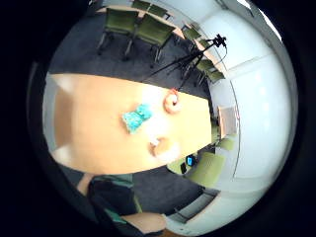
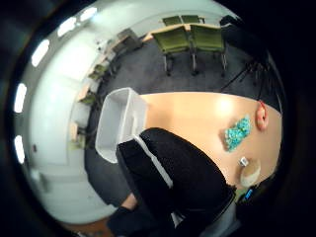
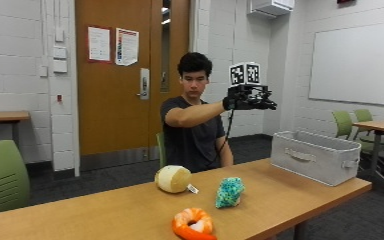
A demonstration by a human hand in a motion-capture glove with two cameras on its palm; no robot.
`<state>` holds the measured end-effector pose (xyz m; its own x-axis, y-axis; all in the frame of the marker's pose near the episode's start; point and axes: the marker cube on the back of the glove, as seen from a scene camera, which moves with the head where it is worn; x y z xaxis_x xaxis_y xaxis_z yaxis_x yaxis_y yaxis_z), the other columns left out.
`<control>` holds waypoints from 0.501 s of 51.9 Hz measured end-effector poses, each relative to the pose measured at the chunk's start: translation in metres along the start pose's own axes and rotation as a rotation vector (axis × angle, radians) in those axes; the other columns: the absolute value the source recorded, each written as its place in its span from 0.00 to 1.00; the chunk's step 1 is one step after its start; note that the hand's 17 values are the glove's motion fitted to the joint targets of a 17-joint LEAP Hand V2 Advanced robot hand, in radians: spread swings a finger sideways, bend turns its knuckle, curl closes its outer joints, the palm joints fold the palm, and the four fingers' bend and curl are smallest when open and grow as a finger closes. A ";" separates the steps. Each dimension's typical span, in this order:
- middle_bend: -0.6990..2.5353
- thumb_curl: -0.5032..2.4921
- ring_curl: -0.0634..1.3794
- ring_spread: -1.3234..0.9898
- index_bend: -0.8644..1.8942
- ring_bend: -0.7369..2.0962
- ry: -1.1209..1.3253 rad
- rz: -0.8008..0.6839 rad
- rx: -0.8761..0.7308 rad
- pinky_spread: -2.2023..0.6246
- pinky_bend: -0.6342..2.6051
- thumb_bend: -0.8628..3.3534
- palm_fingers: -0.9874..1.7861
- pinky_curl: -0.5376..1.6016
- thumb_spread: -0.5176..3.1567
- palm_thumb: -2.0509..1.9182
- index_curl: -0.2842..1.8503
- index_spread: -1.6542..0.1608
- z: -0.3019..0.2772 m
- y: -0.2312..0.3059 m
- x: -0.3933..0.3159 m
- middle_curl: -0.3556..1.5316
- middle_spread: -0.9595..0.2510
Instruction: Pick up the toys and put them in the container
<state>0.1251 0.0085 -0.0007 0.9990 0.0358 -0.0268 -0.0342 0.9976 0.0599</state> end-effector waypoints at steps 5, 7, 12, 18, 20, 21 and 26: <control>0.30 0.18 0.15 0.41 0.42 0.32 -0.035 0.031 0.002 0.73 0.30 0.18 0.40 0.38 0.45 0.48 0.30 0.76 0.008 -0.003 0.040 0.35 0.66; 0.30 0.18 0.15 0.41 0.42 0.33 -0.034 0.039 0.009 0.73 0.30 0.18 0.40 0.38 0.45 0.48 0.30 0.76 0.013 -0.004 0.054 0.35 0.66; 0.30 0.18 0.15 0.40 0.42 0.32 -0.022 0.061 0.010 0.73 0.30 0.18 0.39 0.39 0.44 0.48 0.31 0.76 0.037 -0.007 0.087 0.36 0.65; 0.30 0.18 0.16 0.40 0.42 0.32 -0.027 0.083 -0.045 0.73 0.30 0.18 0.39 0.40 0.44 0.48 0.32 0.76 0.076 -0.008 0.108 0.36 0.65; 0.30 0.18 0.16 0.40 0.41 0.32 -0.029 0.091 -0.066 0.73 0.30 0.18 0.39 0.40 0.44 0.48 0.32 0.76 0.093 -0.009 0.114 0.37 0.65; 0.30 0.18 0.16 0.40 0.41 0.32 -0.033 0.095 -0.078 0.72 0.30 0.18 0.39 0.40 0.44 0.48 0.32 0.76 0.102 -0.009 0.117 0.37 0.65; 0.30 0.18 0.17 0.40 0.41 0.32 -0.057 0.108 -0.121 0.72 0.30 0.18 0.39 0.40 0.44 0.48 0.33 0.76 0.138 -0.010 0.127 0.37 0.64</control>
<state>0.2564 -0.0050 0.1332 0.9893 0.1431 0.0298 -0.1410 0.9881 -0.0615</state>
